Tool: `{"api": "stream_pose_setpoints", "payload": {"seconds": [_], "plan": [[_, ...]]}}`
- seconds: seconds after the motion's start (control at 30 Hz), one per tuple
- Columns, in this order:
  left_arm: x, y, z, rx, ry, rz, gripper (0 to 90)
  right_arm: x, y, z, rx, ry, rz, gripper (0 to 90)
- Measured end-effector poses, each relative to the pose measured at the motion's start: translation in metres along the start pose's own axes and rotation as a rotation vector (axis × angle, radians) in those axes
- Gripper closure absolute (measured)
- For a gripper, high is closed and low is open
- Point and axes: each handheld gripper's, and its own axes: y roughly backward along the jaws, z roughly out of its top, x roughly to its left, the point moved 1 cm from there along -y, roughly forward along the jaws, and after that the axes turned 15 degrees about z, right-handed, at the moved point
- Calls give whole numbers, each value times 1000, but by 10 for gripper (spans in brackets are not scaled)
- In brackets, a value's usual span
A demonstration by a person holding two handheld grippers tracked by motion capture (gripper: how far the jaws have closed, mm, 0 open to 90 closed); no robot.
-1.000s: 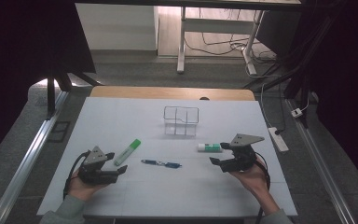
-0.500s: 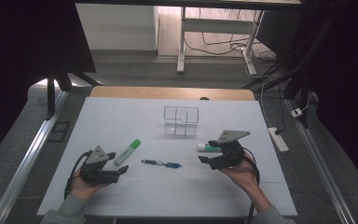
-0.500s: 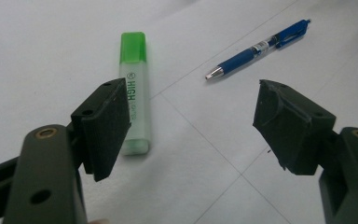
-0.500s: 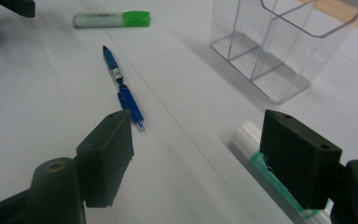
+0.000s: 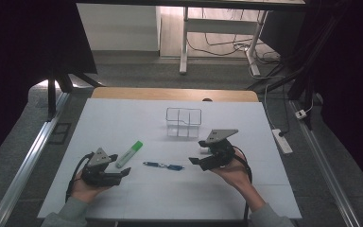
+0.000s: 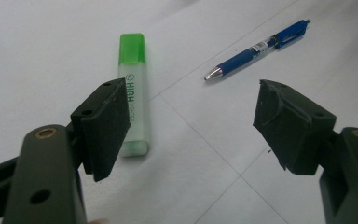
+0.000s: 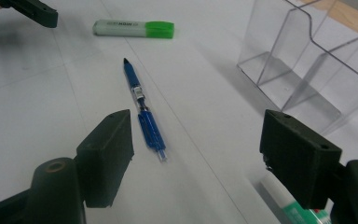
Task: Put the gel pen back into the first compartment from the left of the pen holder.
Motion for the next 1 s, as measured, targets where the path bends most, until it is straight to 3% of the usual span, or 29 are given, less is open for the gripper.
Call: {"api": "stream_pose_setpoints", "payload": {"seconds": [0.4,1.0], "plan": [[1,1,1,-5,0,0,264,1,-11,10,20,11,25,253],[-3,-1,2,0,-15,-4,261,9,-42,31,68,43,87,252]]}}
